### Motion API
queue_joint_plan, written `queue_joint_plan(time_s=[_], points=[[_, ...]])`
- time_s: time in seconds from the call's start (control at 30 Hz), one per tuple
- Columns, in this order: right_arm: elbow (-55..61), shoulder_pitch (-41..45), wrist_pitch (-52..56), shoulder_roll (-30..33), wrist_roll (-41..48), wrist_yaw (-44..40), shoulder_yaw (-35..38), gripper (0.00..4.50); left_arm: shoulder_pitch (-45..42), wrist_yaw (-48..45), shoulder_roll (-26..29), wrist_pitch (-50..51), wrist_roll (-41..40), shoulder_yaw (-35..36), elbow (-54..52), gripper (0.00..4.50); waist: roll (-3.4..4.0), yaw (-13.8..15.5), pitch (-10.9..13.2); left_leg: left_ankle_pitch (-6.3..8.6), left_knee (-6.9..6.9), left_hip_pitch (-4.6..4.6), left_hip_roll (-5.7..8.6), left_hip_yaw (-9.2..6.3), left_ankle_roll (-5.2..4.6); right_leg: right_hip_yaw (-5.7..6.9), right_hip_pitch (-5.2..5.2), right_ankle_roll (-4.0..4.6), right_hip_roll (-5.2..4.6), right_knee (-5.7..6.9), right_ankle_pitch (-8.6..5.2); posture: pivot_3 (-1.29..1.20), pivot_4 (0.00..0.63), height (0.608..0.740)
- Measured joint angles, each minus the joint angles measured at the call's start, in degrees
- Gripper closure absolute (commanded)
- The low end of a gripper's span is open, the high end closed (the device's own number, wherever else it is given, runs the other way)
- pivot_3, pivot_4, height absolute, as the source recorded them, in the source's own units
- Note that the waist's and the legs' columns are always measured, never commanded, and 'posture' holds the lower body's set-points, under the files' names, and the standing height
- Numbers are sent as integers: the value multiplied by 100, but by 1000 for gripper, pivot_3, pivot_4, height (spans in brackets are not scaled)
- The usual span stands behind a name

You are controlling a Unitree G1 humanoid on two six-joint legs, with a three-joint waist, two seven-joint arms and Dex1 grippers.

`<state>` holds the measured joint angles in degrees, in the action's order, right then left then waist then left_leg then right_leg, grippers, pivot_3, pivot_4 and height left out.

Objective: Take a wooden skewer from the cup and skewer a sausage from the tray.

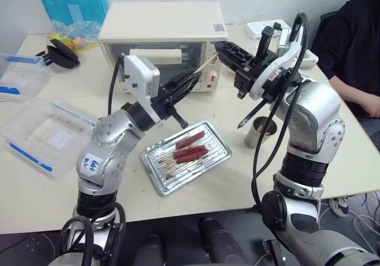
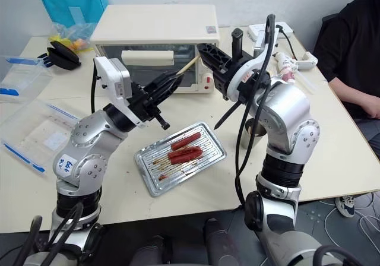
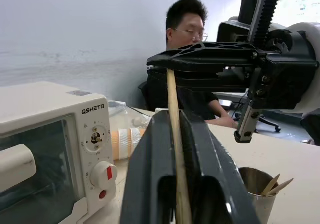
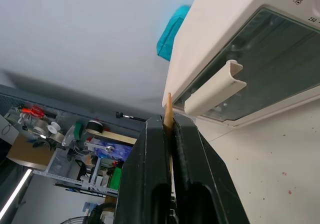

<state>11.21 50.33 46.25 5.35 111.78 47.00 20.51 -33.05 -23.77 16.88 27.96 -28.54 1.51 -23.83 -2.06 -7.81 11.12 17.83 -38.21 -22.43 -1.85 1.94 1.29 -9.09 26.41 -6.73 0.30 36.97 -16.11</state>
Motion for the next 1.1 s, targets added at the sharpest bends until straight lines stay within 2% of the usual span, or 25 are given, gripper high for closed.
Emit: queue_joint_plan(time_s=[0.13,0.27,0.37,0.47,0.53,0.67,0.73,0.87,0.97,1.1], points=[[0,0,7,1,3,0,1,4500,4,8,7,1,-1,1,-7,4460,0,0,0,0,0,0,0,0,0,0,0,0,0,-1,0,0,150,740],[-1,-44,143,149,7,-66,-41,3519,28,36,103,31,-1,14,-40,4500,0,1,0,0,1,0,0,0,0,0,0,0,-1,-3,0,0,150,740],[-92,-155,582,1000,11,-510,-272,2532,163,30,349,111,-25,160,-149,4500,0,9,0,0,1,-2,3,2,0,-1,0,0,-5,-7,0,0,150,740],[-312,-53,1110,2166,-263,-1326,-507,2532,364,-70,751,290,-131,425,-320,4500,0,10,0,0,3,-2,2,4,-1,-4,0,0,-3,-12,0,0,150,740],[-381,100,1477,2896,-869,-2229,-707,2532,541,-198,1098,477,-317,722,-477,4500,0,2,0,0,6,1,-2,9,-1,-9,3,0,5,-11,0,0,150,740],[126,166,1629,4282,-2917,-4984,-1600,2532,1174,-694,2036,975,-908,1370,-876,4500,0,0,0,1,16,7,-14,7,-2,-5,4,4,15,-18,-2,0,150,740],[421,44,1304,4679,-3863,-6302,-2077,1973,1626,-1070,2529,1223,-1253,1717,-1066,4500,-1,0,0,1,15,10,-15,6,-2,1,1,6,14,-20,-3,0,150,740],[764,-384,173,5100,-5651,-8370,-3021,687,2626,-1876,3373,1567,-1762,2447,-1345,4500,-2,12,1,1,8,8,-1,11,-2,0,0,6,0,-24,-4,0,150,740],[927,-754,-791,5192,-6817,-9504,-3625,687,3310,-2432,3801,1760,-2012,2935,-1428,4500,-3,14,1,2,5,8,3,12,-2,5,-5,5,-8,-35,-3,0,150,740],[872,-1005,-1818,4997,-7910,-10258,-3995,687,3711,-2797,3988,1810,-2117,3299,-1629,4500,-3,29,1,2,3,10,7,12,-2,5,-7,3,-11,-33,-2,0,150,740]])
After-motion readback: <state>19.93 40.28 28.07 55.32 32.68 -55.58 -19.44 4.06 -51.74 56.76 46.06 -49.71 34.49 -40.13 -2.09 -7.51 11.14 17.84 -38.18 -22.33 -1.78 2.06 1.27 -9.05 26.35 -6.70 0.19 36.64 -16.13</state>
